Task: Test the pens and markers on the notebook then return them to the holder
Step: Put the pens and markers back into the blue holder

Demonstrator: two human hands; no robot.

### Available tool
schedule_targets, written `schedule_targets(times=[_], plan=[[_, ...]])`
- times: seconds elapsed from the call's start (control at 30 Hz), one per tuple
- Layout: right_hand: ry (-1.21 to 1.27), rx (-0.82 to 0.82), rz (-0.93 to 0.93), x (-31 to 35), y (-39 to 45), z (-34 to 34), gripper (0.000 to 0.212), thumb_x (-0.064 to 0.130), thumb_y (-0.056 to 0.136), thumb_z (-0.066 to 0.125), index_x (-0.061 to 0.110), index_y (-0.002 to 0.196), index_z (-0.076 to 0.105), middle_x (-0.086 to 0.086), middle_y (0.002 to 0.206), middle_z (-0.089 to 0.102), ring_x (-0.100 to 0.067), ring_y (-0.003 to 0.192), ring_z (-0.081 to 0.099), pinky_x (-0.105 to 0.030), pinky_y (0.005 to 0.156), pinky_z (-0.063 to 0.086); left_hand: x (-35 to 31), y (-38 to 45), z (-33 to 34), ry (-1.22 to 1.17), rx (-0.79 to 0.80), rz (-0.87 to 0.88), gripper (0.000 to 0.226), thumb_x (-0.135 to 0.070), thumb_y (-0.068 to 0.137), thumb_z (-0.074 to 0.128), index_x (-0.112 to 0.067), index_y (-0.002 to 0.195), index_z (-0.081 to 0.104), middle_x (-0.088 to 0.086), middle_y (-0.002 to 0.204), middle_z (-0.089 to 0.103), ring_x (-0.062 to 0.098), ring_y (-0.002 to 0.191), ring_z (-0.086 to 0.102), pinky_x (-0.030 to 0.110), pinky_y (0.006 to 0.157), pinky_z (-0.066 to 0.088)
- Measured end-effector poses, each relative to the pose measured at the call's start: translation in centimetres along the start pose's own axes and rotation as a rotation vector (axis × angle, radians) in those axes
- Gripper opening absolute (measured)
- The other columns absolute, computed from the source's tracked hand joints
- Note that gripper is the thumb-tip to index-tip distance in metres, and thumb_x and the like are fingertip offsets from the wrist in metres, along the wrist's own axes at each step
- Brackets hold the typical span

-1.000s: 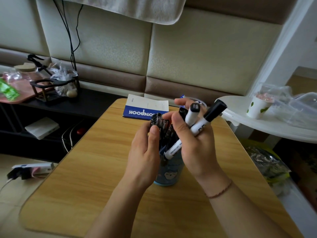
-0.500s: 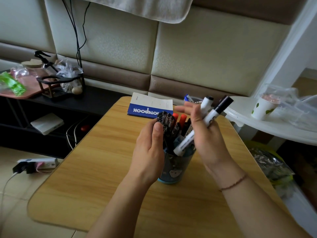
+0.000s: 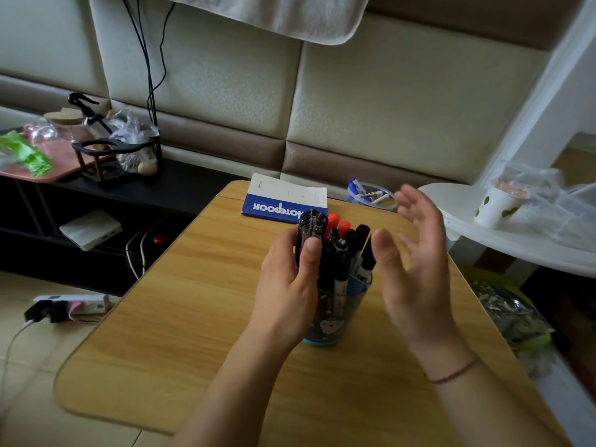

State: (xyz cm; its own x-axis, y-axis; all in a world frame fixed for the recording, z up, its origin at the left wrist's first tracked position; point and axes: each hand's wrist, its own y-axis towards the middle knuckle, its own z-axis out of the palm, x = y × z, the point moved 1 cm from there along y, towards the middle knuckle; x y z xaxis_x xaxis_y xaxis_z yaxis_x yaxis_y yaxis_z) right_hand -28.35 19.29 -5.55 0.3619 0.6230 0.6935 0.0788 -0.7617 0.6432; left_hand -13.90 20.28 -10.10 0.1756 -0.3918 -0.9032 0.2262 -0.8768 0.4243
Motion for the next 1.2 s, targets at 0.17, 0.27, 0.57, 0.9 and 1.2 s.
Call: schedule_targets(times=[0.17,0.27,0.57,0.9,1.2], plan=[[-0.025,0.28,0.263,-1.6,-4.4,2.5,0.142,0.062,0.045,0.083,0.055,0.138,-0.023,0.01,0.155,0.022,-0.009,0.14,0.031,-0.045,0.112,0.036,-0.4,0.0,-0.5,-0.15,0.001,-0.112,0.09,-0.089,0.067,0.016,-0.032,0.128,0.048,-0.011,0.113,0.062,-0.006,0.1,0.059,0.013,0.071,0.05],[-0.061,0.253,0.348,-2.8,-4.7,2.8,0.145,0.041,0.049,0.091,0.053,0.14,-0.022,0.023,0.129,0.046,0.001,0.116,0.052,-0.036,0.104,0.045,-0.5,0.1,-0.9,-0.23,-0.03,-0.202,0.089,-0.081,0.075,0.004,-0.027,0.129,0.052,-0.01,0.115,0.062,-0.002,0.1,0.061,0.013,0.072,0.05],[-0.057,0.232,0.354,-4.7,-3.6,2.4,0.103,0.038,0.053,0.09,0.048,0.13,0.024,0.032,0.119,0.05,0.018,0.106,0.049,-0.01,0.085,0.048,-0.4,0.0,-1.2,-0.147,-0.101,-0.333,0.07,-0.073,0.082,0.018,-0.028,0.119,0.057,-0.006,0.108,0.064,0.012,0.097,0.063,0.03,0.078,0.05],[-0.227,0.183,0.448,-11.1,2.0,0.8,0.106,0.037,0.055,0.091,0.035,0.135,0.022,0.027,0.105,0.047,0.002,0.094,0.05,-0.015,0.077,0.042,0.4,1.0,0.7,-0.129,-0.071,-0.516,0.03,-0.058,0.089,0.045,-0.037,0.104,0.06,-0.018,0.107,0.061,0.001,0.1,0.054,0.028,0.081,0.047],[-0.307,-0.002,0.52,-22.3,14.2,2.4,0.106,0.042,0.058,0.088,0.025,0.139,0.022,-0.005,0.134,0.053,-0.029,0.117,0.056,-0.045,0.096,0.046,0.9,2.2,1.0,0.036,0.0,-0.531,0.019,-0.046,0.092,0.049,-0.034,0.098,0.063,-0.016,0.095,0.063,-0.005,0.091,0.055,0.015,0.064,0.038]])
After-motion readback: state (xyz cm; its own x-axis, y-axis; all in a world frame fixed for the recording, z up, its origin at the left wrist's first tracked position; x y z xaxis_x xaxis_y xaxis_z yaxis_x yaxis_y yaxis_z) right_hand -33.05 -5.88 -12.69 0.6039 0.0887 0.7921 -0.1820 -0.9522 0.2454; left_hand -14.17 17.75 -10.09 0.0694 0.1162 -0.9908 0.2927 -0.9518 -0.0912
